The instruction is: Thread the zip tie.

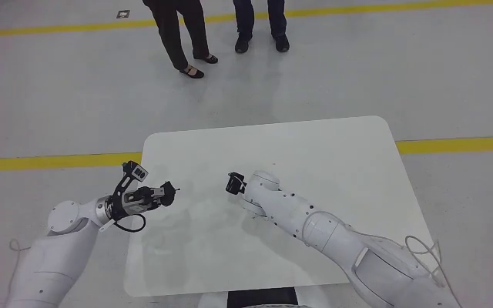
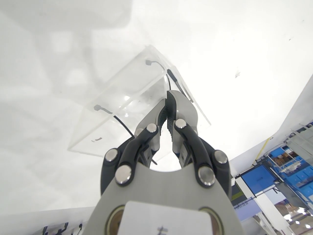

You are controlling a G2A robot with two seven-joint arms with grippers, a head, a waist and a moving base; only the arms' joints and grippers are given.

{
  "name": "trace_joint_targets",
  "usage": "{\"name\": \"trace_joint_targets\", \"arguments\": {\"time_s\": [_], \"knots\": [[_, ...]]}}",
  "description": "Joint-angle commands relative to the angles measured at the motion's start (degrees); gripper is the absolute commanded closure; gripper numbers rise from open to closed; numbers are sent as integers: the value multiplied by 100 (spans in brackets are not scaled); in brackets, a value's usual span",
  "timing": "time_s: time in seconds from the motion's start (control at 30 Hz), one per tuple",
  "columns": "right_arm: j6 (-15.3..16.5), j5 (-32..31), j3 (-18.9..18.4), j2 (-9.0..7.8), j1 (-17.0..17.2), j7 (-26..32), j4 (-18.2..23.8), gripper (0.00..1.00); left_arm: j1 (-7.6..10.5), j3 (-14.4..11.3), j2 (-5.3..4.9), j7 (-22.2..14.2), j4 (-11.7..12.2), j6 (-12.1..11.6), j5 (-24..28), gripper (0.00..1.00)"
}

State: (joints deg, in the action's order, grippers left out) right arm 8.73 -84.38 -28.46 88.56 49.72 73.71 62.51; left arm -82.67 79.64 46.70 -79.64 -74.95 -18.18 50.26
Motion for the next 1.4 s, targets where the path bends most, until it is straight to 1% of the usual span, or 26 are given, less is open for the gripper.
{"name": "trace_joint_targets", "arguments": {"time_s": [0.0,0.17,0.3,0.53,0.87,1.03,1.23,1.37], "knots": [[23,-28,-9,19,2,-21,-50,100,0,0,0,0,0,0,0,100],[86,-25,-62,64,4,-59,-118,100,0,0,0,0,0,0,0,100],[206,151,-194,81,6,-42,-84,100,0,0,0,0,0,0,0,100],[350,227,-351,83,33,87,1,100,0,0,0,0,0,0,0,100],[265,-4,-560,44,141,202,250,100,0,0,0,0,0,0,0,100],[274,-105,-676,13,232,257,397,100,0,0,0,0,0,0,0,100],[306,-221,-761,-1,317,293,497,100,0,0,0,0,0,0,0,100],[326,-248,-800,8,342,264,486,100,0,0,0,0,0,0,0,100]]}}
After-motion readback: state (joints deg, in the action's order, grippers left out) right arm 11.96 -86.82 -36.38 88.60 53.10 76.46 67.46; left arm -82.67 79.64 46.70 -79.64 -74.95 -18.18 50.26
